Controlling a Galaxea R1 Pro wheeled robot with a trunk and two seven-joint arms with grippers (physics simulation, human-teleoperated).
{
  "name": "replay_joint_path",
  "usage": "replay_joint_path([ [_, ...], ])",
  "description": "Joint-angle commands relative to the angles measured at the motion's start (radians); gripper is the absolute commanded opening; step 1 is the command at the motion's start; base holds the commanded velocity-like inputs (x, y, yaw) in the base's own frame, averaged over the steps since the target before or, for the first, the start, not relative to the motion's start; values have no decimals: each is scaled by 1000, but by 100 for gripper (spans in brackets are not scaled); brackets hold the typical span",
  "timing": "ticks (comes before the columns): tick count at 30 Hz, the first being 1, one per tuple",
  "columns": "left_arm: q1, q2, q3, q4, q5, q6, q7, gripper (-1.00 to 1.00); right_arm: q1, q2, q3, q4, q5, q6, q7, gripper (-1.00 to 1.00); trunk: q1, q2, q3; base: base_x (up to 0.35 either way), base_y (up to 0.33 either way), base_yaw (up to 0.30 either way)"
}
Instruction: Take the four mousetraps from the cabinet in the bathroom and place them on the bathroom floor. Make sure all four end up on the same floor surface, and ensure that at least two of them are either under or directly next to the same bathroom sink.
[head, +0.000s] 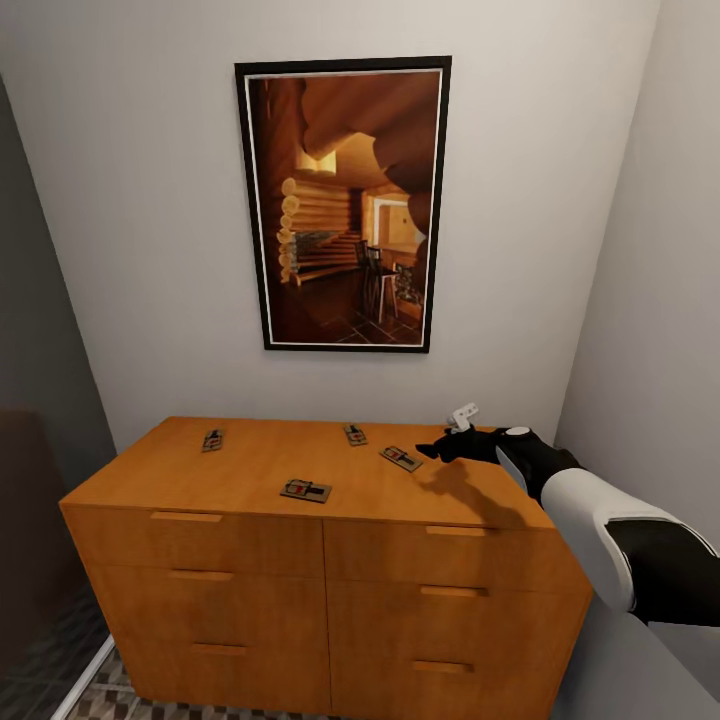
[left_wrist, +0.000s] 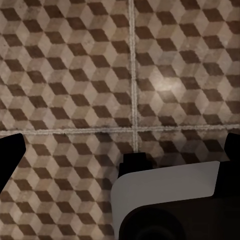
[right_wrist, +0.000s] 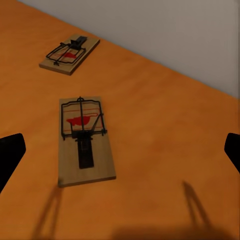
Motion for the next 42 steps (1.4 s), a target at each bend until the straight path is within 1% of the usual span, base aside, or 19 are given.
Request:
replay_joint_path([
  [1,0,1,-5,-2,1,4,0,100,0,0,6,-2,-2,7,2,100,0,-1,-1,0,0,0],
  [16,0,1,-5,-1,1,4,0,100,0,6,7,-3,2,6,2,100,0,-1,-1,0,0,0],
  [23,0,1,-5,-1,2,4,0,100,-1,18,8,-2,15,5,5,100,0,-1,-1,0,0,0],
  [29,0,1,-5,-2,1,4,0,100,-1,26,8,-1,42,4,7,100,0,-1,-1,0,0,0],
  [31,0,1,-5,-2,1,4,0,100,0,28,8,-1,56,4,8,100,0,-1,-1,0,0,0],
  [32,0,1,-5,-2,1,4,0,100,-1,33,8,-1,73,4,9,100,0,-1,-1,0,0,0],
  [35,0,1,-5,-2,0,4,0,100,0,41,8,1,95,3,9,100,0,-1,-1,0,0,0],
  [42,-1,1,-5,-2,0,4,0,100,0,46,8,7,116,0,11,100,0,-1,-1,0,0,0],
])
